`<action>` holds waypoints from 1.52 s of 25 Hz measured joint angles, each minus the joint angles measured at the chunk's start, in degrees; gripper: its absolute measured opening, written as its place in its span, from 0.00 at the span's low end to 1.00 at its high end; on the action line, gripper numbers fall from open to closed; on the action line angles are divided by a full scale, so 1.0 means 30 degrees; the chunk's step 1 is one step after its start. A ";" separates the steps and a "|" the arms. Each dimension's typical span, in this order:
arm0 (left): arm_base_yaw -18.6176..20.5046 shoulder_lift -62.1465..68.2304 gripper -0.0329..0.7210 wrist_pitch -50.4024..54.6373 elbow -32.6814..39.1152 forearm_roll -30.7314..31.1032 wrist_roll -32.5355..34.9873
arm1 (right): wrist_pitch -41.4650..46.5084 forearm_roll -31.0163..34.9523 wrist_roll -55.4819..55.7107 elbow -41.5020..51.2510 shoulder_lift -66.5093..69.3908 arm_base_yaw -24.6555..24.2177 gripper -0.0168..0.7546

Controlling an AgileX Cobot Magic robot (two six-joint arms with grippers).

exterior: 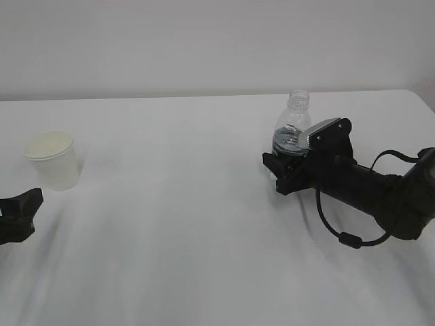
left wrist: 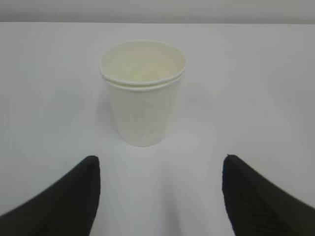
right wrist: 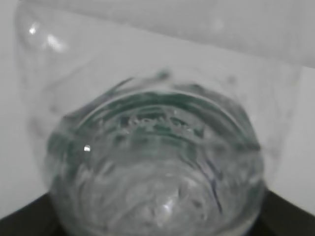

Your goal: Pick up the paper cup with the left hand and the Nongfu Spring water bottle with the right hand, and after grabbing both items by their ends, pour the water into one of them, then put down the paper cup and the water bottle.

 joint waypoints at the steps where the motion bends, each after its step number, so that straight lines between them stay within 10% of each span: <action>1: 0.0000 0.0000 0.78 0.0000 0.0000 0.0000 0.0000 | 0.0000 0.0000 0.0000 0.0000 0.0000 0.0000 0.64; 25: 0.1123 0.0000 0.78 0.0000 0.0000 -0.0465 0.0000 | 0.2545 -0.1975 0.0456 0.0071 -0.2869 0.0000 0.63; 38: 0.4089 0.2047 0.78 0.0742 -0.2625 0.5119 -0.0627 | 0.2574 -0.2939 0.1155 0.0071 -0.2882 0.0000 0.63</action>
